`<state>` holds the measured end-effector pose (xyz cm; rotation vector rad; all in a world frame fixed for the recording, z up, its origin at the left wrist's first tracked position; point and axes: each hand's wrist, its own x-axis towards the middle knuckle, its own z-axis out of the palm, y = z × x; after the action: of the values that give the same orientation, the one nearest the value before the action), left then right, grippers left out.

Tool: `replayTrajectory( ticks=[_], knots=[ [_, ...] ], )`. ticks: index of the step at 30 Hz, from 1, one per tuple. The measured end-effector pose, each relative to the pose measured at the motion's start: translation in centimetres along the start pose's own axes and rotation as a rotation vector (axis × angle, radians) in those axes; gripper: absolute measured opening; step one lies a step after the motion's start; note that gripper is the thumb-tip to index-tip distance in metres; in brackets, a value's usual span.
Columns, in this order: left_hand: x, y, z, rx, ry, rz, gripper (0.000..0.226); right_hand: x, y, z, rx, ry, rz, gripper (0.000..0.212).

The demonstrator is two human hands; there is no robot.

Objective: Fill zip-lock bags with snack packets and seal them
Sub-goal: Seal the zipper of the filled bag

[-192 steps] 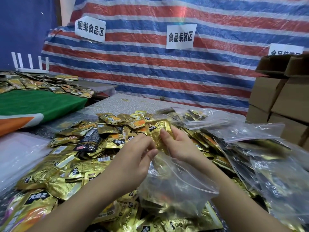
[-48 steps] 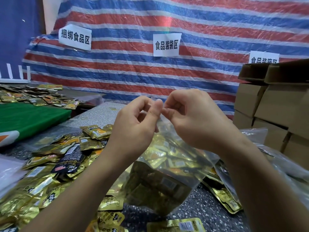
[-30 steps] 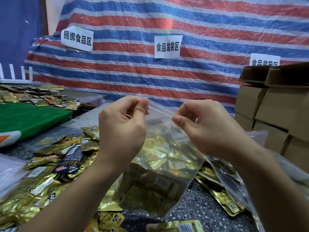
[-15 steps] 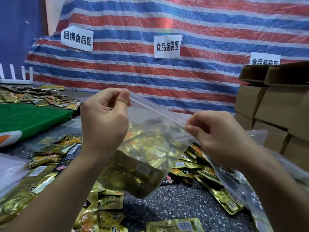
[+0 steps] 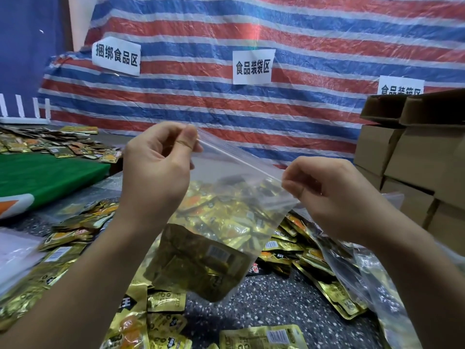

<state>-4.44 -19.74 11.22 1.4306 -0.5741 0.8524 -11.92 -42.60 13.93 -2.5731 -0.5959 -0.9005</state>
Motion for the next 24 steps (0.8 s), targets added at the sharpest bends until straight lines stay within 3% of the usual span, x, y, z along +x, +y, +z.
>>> replayTrajectory(
  ticks=[9, 16, 17, 22, 24],
  knots=[
    [0.1, -0.5, 0.4, -0.077, -0.007, -0.093, 0.021, 0.1, 0.7, -0.1, -0.068, 0.011, -0.051, 0.016],
    [0.2, -0.7, 0.9, -0.159, -0.003, -0.179, 0.017, 0.3, 0.9, -0.3, 0.015, -0.095, 0.001, 0.007],
    [0.2, -0.8, 0.9, -0.167, -0.017, -0.191, 0.017, 0.5, 0.8, -0.4, 0.004, -0.118, 0.028, 0.012],
    [-0.8, -0.7, 2.0, -0.141, -0.169, -0.208, 0.018, 2.1, -1.4, 1.3, -0.047, -0.244, 0.104, 0.075],
    [-1.0, -0.5, 2.3, -0.148, -0.21, -0.203, 0.019, 3.0, -2.2, 2.7, -0.032, -0.343, 0.131, 0.07]
  ],
)
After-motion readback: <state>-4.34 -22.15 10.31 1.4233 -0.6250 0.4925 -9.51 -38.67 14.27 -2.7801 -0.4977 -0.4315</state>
